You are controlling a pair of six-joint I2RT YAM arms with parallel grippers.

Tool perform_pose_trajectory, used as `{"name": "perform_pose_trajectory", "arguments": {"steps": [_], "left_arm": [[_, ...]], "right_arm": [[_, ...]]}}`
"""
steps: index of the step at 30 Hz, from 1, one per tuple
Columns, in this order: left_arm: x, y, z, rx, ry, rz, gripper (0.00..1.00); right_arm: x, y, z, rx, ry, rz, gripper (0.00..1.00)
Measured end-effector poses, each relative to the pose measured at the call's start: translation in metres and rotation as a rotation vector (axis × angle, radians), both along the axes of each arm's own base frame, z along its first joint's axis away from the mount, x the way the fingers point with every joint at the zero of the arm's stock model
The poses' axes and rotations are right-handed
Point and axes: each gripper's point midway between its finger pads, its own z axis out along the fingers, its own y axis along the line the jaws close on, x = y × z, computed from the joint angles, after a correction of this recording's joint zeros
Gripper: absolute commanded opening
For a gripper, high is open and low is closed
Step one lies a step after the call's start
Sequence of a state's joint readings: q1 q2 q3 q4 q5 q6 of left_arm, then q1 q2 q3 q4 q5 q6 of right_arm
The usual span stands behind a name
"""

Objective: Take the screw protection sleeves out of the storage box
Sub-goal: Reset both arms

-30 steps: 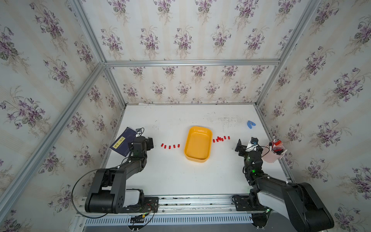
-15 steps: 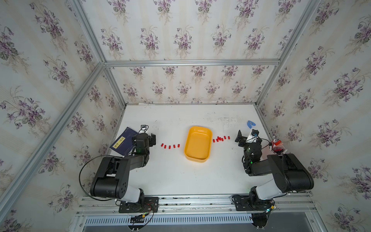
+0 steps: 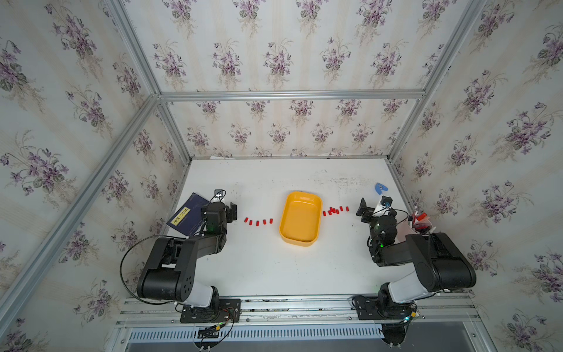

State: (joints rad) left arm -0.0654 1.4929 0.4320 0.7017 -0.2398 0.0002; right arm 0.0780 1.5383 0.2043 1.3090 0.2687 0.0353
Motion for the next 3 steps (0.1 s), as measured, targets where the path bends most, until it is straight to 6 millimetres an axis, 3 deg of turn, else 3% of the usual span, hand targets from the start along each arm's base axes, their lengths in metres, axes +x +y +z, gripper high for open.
{"name": "perform_pose_trajectory", "arguments": {"steps": [3], "left_arm": [[0.0, 0.0, 0.0, 0.0, 0.0, 0.0, 1.0]], "right_arm": [[0.0, 0.0, -0.0008, 0.002, 0.002, 0.0, 1.0]]}}
